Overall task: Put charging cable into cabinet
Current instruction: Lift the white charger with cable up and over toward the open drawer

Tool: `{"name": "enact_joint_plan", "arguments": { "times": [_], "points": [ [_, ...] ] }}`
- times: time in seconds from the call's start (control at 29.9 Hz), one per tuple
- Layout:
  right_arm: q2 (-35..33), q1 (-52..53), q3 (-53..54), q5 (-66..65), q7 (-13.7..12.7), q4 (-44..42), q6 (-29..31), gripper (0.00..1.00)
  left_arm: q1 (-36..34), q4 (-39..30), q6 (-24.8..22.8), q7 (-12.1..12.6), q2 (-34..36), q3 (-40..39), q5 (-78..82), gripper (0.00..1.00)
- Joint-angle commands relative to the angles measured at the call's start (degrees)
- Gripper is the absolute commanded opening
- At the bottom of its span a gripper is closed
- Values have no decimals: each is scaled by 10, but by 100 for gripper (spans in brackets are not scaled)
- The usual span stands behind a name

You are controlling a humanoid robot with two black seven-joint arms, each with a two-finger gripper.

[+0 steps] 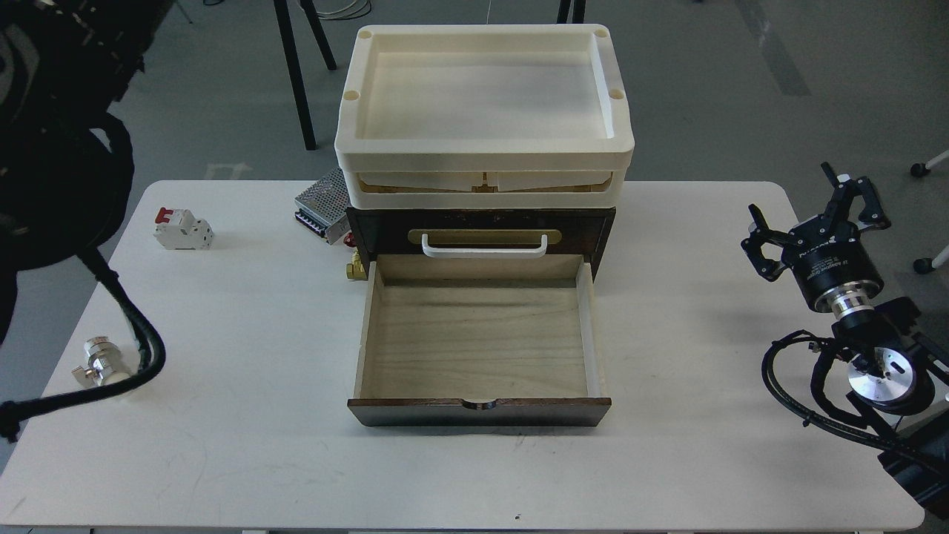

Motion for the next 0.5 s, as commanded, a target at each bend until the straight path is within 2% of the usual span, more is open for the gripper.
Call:
{"name": "enact_joint_plan", "arguments": {
  "times": [0.0,0.17,0.23,0.47],
  "points": [
    [0,1,0,0,0,0,0,99,6,-113,0,0,19,7,15,0],
    [0,0,0,0,0,0,0,99,8,-299,77,0,83,6,53,0],
    [0,0,0,0,0,0,0,99,9,-357,93,0,106,6,58,0],
    [0,0,0,0,0,0,0,99,27,-467,111,0,154,8,71,0]
  ]
}}
